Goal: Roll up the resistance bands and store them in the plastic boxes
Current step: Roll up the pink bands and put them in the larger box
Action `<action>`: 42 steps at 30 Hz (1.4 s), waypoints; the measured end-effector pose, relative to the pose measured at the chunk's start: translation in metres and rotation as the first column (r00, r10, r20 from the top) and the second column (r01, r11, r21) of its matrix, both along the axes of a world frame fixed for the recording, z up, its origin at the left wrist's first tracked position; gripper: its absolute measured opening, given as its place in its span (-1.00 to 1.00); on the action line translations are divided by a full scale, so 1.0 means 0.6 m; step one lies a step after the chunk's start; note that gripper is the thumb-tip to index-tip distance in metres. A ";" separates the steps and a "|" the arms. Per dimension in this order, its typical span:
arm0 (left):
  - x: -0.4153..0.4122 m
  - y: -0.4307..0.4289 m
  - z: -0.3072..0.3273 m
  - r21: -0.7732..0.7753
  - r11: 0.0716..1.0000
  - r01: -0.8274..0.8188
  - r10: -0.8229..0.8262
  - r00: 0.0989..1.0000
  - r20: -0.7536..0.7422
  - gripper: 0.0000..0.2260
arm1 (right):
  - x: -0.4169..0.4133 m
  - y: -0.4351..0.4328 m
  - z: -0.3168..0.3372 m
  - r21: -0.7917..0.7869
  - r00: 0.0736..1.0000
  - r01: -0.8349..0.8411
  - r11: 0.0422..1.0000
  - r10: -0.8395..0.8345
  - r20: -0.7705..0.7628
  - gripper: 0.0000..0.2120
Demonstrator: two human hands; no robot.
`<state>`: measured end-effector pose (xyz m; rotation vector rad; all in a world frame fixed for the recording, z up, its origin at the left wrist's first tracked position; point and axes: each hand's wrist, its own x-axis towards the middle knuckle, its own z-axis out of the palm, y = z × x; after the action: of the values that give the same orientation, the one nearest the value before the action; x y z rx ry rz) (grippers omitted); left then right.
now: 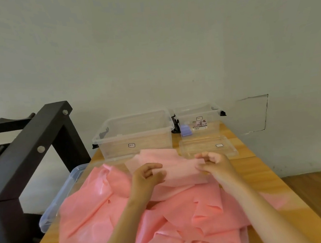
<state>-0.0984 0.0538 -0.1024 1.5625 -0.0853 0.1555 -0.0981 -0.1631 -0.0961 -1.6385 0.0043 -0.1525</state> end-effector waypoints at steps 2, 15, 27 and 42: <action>0.004 0.002 -0.019 0.026 0.999 -0.024 0.023 1.000 0.004 -0.84 | -0.002 0.004 -0.021 -0.038 1.000 0.005 0.999 -0.004 0.014 -0.74; 0.055 0.023 -0.069 0.226 0.966 -0.123 0.081 0.978 0.190 -0.92 | 0.046 0.004 -0.078 -0.261 0.980 0.034 0.965 0.019 0.197 -0.85; 0.020 0.025 -0.042 -0.018 1.000 -0.014 0.015 0.997 0.072 -0.84 | 0.016 -0.003 -0.053 0.037 0.983 -0.141 0.989 0.136 0.121 -0.87; -0.003 0.034 -0.028 -0.265 0.959 0.094 -0.097 0.995 0.004 -0.95 | -0.005 -0.008 -0.038 0.274 0.974 -0.227 0.935 0.209 0.091 -0.78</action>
<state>-0.1005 0.0744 -0.1193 1.2883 -0.1274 0.0797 -0.1011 -0.1678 -0.1188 -1.3364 -0.1944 -0.0288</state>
